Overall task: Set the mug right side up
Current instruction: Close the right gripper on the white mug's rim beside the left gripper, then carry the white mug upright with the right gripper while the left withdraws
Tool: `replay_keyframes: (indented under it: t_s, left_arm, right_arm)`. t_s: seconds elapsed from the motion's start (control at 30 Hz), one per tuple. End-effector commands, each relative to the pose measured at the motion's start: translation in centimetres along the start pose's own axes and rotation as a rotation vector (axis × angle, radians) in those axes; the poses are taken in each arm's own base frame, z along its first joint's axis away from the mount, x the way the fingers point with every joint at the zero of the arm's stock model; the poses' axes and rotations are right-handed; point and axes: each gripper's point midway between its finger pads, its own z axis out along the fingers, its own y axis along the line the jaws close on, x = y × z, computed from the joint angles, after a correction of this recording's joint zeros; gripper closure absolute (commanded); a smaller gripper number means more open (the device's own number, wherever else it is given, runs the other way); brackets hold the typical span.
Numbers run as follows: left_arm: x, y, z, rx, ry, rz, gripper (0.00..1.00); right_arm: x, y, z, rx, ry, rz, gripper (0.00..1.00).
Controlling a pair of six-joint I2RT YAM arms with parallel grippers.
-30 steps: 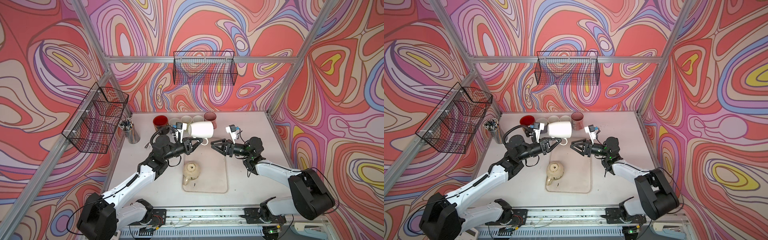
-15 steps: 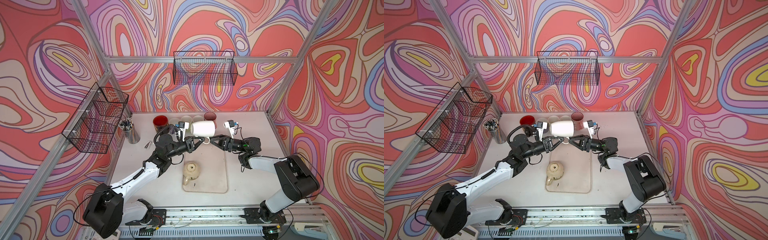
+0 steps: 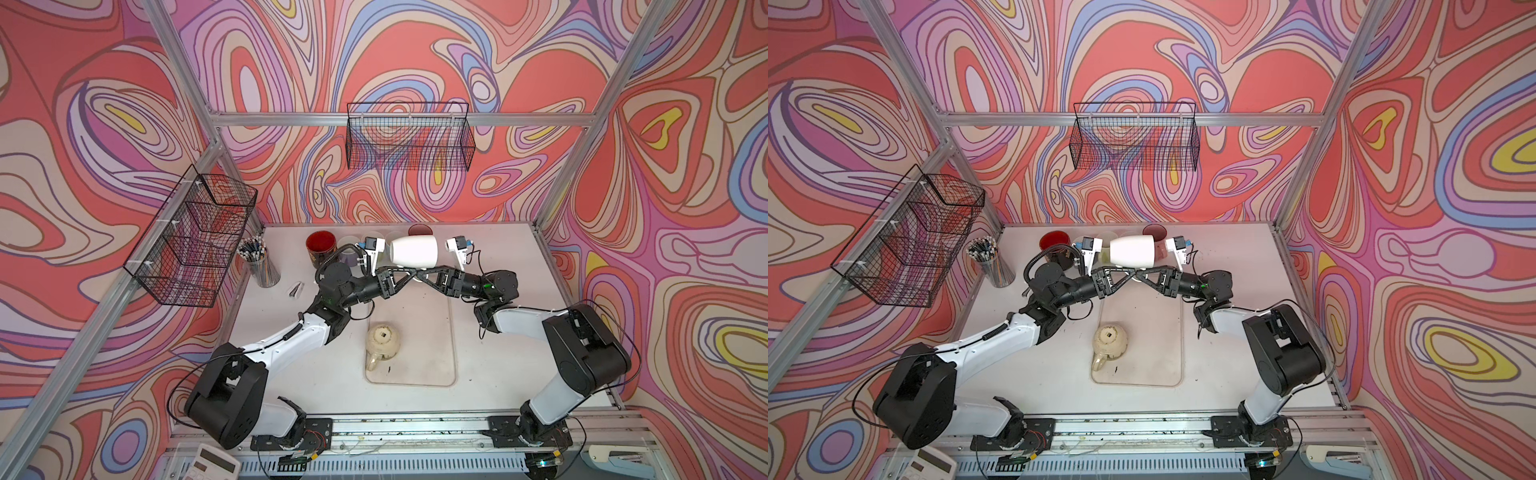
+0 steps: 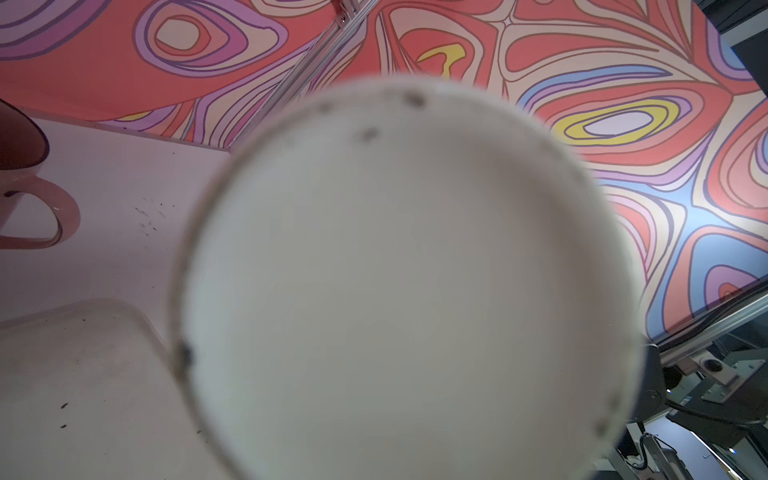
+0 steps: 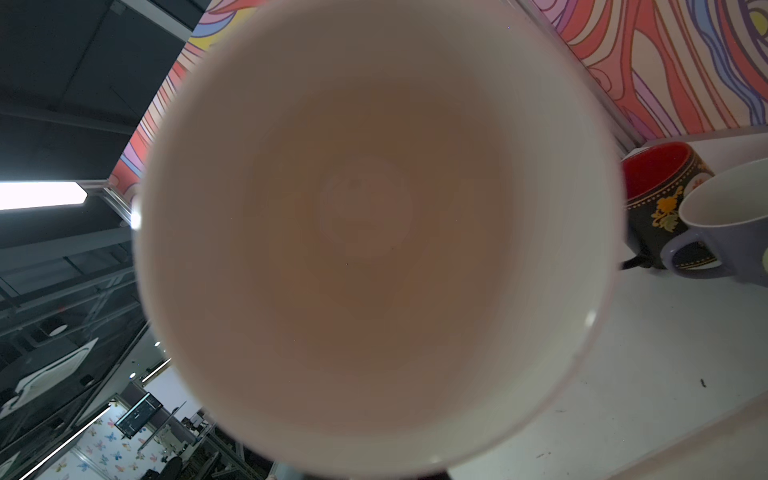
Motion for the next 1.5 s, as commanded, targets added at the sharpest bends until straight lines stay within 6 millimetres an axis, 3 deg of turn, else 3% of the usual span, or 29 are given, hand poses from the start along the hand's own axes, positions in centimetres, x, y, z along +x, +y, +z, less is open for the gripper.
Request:
replay_keyframes:
  t_s: [0.0,0.17,0.3,0.37,0.63,0.77,1.0,1.27,1.47]
  left_arm:
    - [-1.5,-1.4,0.2,0.054,-0.053,0.04,1.0]
    - [-1.0,-0.8,0.1,0.049,-0.052,0.022,0.99]
    - [-0.7,-0.7,-0.2,0.036,-0.047,0.025,0.61]
    - [-0.7,-0.8,-0.4,0.03,-0.053,0.035,0.5]
    - [-0.3,-0.7,-1.9,-0.064,-0.046,0.07,0.17]
    - [0.1,-0.4,-3.1,-0.151,-0.032,0.084,0.07]
    - [0.7,0.0,-5.9,-0.323,0.0,0.118,0.0]
    - [1.0,-0.7,-9.9,-0.531,0.094,0.214,0.0]
    - [2.1,0.4,-13.1,-0.718,0.218,0.266,0.0]
  right_arm:
    - [-0.6,1.3,0.6,-0.046,-0.002,-0.077,1.0]
    - [-0.8,0.8,0.6,-0.035,-0.019,-0.068,1.0]
    - [-0.8,0.9,0.6,-0.032,-0.026,-0.071,1.0]
    - [-0.8,0.8,0.4,-0.025,-0.032,-0.068,1.0]
    - [-1.0,-0.1,-0.6,0.065,-0.055,-0.057,1.0]
    - [-0.8,-1.8,-1.3,0.215,-0.047,-0.06,1.0]
    - [-0.9,-4.2,-3.6,0.531,-0.026,-0.089,1.0]
    - [-1.4,-6.8,-7.1,0.865,0.013,-0.088,1.0]
    - [-2.1,-7.7,-9.1,1.034,0.042,-0.12,1.0]
